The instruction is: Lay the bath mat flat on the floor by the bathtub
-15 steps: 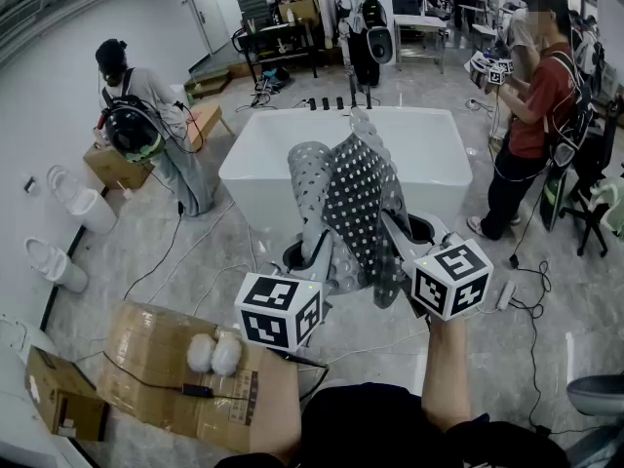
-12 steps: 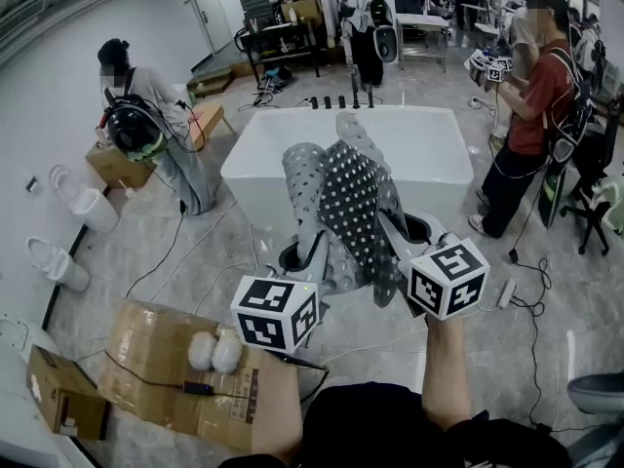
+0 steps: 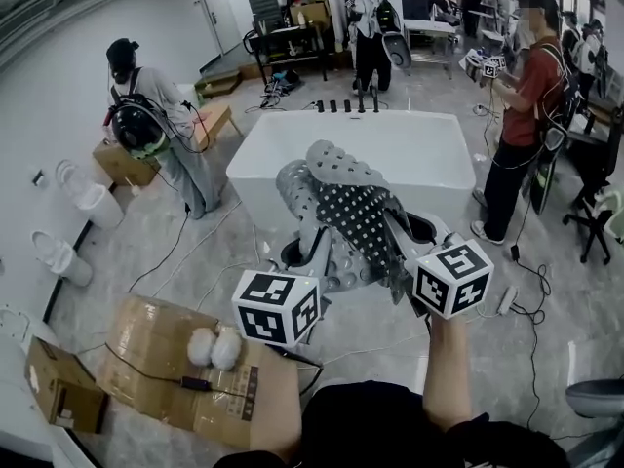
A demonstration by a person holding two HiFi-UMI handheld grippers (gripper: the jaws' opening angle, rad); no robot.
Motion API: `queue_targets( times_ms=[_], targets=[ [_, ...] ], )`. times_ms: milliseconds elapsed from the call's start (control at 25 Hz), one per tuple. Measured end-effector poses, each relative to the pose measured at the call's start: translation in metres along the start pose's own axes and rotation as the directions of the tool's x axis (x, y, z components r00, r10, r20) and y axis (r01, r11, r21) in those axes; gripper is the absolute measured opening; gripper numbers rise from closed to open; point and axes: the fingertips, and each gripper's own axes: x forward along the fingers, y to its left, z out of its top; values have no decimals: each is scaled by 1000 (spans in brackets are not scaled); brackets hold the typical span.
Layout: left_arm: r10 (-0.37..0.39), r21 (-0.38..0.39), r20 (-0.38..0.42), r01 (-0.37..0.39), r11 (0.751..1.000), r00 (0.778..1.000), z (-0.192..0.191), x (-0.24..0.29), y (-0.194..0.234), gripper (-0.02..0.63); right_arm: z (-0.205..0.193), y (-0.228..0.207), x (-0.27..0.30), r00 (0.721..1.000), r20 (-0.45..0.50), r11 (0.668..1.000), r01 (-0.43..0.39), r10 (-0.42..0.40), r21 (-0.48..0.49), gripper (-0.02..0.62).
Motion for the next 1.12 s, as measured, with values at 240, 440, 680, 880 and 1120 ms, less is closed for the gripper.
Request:
queue_targets(
  times_ms=[240,440,680,880,1120],
  targets=[
    [-7,32,-5,7,999,1000,9,-3,-11,18,12,-9,-16,999,40,999,18,-19,30,23],
    [-17,52,-14,17,999,1000,9,0,-24,18,12,-17,-28,998,53,999,27,-29,39,23],
    [-38,60,-21,39,997,999,6,-2,-28,18,10,-17,-36,997,59,998,49,-52,39,23],
    [-52,52,-23,53,997,998,0,14,-29,18,-1,-28,-40,996,43,997,73,-75,31,23],
    [-87,39,-31,89,995,996,-5,31,-31,20,-6,-39,-42,992,28,992,120,-121,34,25]
  ],
)
